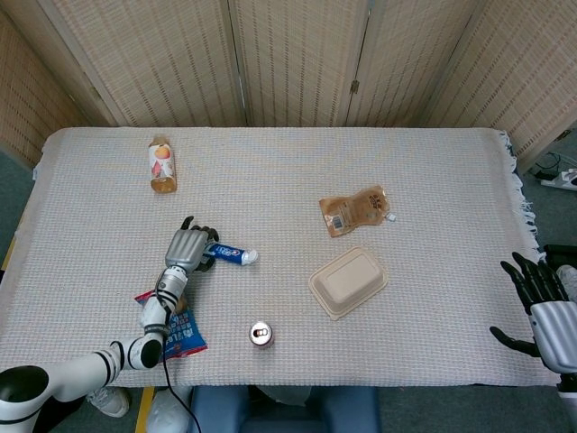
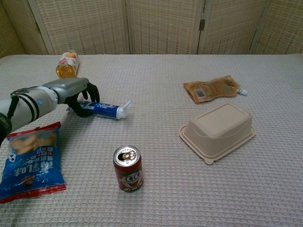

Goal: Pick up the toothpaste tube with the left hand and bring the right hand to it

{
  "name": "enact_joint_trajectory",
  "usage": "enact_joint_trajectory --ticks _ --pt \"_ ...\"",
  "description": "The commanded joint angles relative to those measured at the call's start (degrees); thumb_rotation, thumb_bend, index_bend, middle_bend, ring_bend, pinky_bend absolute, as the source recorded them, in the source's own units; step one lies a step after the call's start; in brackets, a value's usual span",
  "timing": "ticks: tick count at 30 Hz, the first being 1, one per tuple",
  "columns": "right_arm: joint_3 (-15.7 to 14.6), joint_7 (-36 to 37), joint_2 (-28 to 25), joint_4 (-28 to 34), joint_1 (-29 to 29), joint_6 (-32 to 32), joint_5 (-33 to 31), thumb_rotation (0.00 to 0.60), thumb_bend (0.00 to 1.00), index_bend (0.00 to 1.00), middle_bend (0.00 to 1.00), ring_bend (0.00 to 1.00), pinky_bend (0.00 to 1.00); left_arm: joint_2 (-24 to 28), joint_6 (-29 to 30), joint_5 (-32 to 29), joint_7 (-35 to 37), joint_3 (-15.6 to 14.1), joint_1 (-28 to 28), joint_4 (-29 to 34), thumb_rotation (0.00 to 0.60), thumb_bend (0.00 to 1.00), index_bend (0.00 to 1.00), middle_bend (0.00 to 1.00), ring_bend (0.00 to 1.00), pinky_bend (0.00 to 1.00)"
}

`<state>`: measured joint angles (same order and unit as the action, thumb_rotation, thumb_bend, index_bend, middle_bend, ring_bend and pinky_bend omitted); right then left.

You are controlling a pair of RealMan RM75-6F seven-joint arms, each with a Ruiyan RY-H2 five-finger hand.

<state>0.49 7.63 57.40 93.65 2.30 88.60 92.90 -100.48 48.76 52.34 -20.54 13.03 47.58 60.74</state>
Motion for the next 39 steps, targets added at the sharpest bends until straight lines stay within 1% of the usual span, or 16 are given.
enact_joint_trajectory --ticks 1,7,10,13,16,17,18,19,21,24,26,30,36,38,39 --pt "0.01 0.03 0.00 -0.04 0.01 -0.01 0.01 0.600 0.21 0.00 0.00 0.00 0.00 0.24 -0.13 -0.06 -0.07 -0.02 -0.17 -0.02 0.600 0.40 0.40 0.37 0.31 0.10" --pt "0.01 -0.05 0.01 0.06 0.04 0.00 0.18 0.600 0.21 0.00 0.00 0.00 0.00 0.70 -0.71 -0.17 -0.36 -0.28 -0.41 0.03 0.600 0.40 0.40 0.37 0.31 0.09" --pt "-0.03 -0.15 -0.05 0.18 -0.06 0.09 0.19 0.600 0.21 0.00 0.00 0.00 0.00 0.45 -0.95 -0.02 -0.03 -0.26 -0.42 -0.38 0.600 0.40 0.42 0.38 0.32 0.10" --pt "-0.05 -0.27 -0.10 0.31 -0.21 0.28 0.19 0.600 0.21 0.00 0.00 0.00 0.00 0.05 -1.10 0.48 1.28 0.01 -0.50 -0.78 0.600 0.42 0.46 0.42 0.36 0.13" --pt "-0.08 -0.40 -0.18 0.46 -0.31 0.46 0.31 0.600 0.21 0.00 0.00 0.00 0.00 -0.41 -0.69 2.22 4.00 0.29 -0.74 -1.38 0.600 0.48 0.53 0.49 0.42 0.18" --pt "-0.08 -0.45 -0.21 0.52 -0.33 0.53 0.36 0.600 0.21 0.00 0.00 0.00 0.00 -0.50 -0.58 2.95 5.10 0.34 -0.85 -1.57 0.600 0.51 0.57 0.54 0.46 0.22" --pt "-0.07 -0.49 -0.25 0.61 -0.35 0.62 0.46 0.600 0.21 0.00 0.00 0.00 0.00 -0.52 -0.63 3.93 6.65 0.32 -1.01 -1.82 0.600 0.52 0.59 0.56 0.48 0.25" --pt "-0.07 -0.51 -0.28 0.67 -0.35 0.68 0.54 0.600 0.21 0.00 0.00 0.00 0.00 -0.41 -0.85 4.66 7.83 0.24 -1.12 -1.96 0.600 0.54 0.63 0.60 0.52 0.34" --pt "-0.09 -0.52 -0.36 0.78 -0.33 0.77 0.79 0.600 0.21 0.00 0.00 0.00 0.00 0.12 -1.38 6.38 10.65 0.05 -1.42 -2.11 0.600 0.59 0.68 0.66 0.57 0.49" --pt "-0.14 -0.48 -0.54 1.06 -0.15 0.80 1.41 0.600 0.21 0.00 0.00 0.00 0.00 1.17 -0.69 9.73 15.37 -0.21 -2.15 -1.87 0.600 0.67 0.72 0.70 0.62 0.61" --pt "-0.14 -0.60 -0.76 1.39 0.10 0.65 1.81 0.600 0.21 0.00 0.00 0.00 0.00 2.25 0.02 12.08 18.46 -0.47 -2.64 -1.29 0.600 0.69 0.73 0.73 0.64 0.66" --pt "-0.15 -1.36 -1.64 3.05 1.17 0.01 3.59 0.600 0.21 0.00 0.00 0.00 0.00 5.65 2.35 16.86 24.34 -0.93 -3.80 1.46 0.600 0.73 0.75 0.76 0.68 0.71" --pt "0.04 -2.38 -2.73 5.62 3.14 -1.58 5.87 0.600 0.21 0.00 0.00 0.02 0.00 9.63 4.61 20.21 27.86 -1.09 -4.77 6.53 0.600 0.76 0.75 0.78 0.70 0.72" --pt "0.71 -3.27 -3.51 8.90 6.19 -4.01 8.88 0.600 0.21 0.00 0.01 0.02 0.00 12.97 7.15 23.28 30.06 -1.20 -5.53 12.35 0.600 0.77 0.75 0.78 0.70 0.72" --pt "0.88 -3.49 -3.81 10.03 7.04 -4.97 9.30 0.600 0.21 0.00 0.02 0.03 0.00 14.00 7.64 24.12 30.50 -1.38 -5.73 14.08 0.600 0.77 0.75 0.78 0.70 0.72"
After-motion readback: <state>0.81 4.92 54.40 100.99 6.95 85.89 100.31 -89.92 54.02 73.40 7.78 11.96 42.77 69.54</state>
